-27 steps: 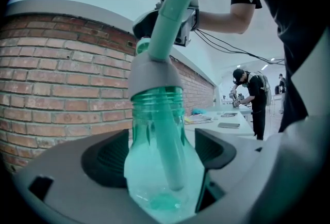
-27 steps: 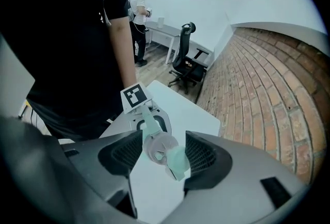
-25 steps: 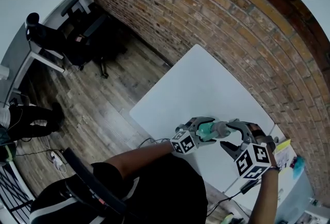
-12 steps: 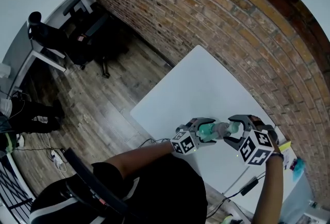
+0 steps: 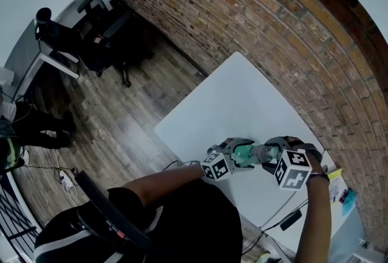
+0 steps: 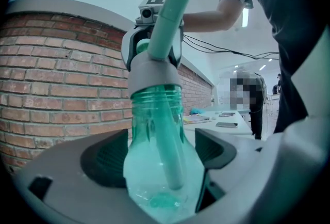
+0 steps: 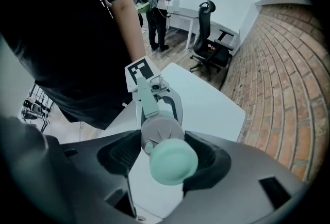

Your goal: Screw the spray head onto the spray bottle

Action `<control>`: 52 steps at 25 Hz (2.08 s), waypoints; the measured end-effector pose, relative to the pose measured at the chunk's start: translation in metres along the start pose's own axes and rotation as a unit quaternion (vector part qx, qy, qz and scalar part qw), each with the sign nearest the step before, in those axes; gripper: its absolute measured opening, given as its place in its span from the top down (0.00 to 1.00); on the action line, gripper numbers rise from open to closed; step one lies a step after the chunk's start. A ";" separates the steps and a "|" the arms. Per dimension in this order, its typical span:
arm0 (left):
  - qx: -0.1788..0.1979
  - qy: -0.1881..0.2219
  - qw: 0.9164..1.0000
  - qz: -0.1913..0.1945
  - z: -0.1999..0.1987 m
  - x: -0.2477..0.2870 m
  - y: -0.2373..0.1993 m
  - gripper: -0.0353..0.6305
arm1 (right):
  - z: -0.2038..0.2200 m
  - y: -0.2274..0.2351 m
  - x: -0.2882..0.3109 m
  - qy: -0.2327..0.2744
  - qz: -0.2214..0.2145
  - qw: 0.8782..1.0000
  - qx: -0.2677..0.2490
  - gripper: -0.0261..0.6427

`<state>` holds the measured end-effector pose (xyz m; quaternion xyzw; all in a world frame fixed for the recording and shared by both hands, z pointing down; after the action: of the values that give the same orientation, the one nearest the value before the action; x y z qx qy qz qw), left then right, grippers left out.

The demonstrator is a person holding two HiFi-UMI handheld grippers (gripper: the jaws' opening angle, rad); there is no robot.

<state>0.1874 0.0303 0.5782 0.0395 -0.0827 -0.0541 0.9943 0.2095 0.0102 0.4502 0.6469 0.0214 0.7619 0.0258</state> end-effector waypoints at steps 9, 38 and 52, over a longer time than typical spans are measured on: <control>-0.006 -0.011 1.000 0.002 0.000 0.000 0.002 0.36 | -0.009 -0.011 0.002 -0.039 0.058 0.997 -0.012 0.57; -0.018 0.003 1.000 0.015 -0.001 0.000 0.006 0.36 | -0.001 -0.012 0.009 -0.012 -0.013 1.000 0.003 0.56; -0.012 0.004 0.999 0.040 -0.002 0.002 0.013 0.36 | 0.007 -0.013 0.000 0.014 -0.039 0.999 0.007 0.55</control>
<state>0.1908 0.0429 0.5777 0.0250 -0.0794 -0.0148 0.9964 0.2163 0.0230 0.4505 0.6353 0.0525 0.7688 0.0506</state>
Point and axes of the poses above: the fingertips, and each gripper's own axes: x forward along the fingers, y to its right, z out of its underside, the point moved 4 cm from there along -x, backward along the fingers, and after that the axes turned 2 degrees about -z, right-handed, at the moved point
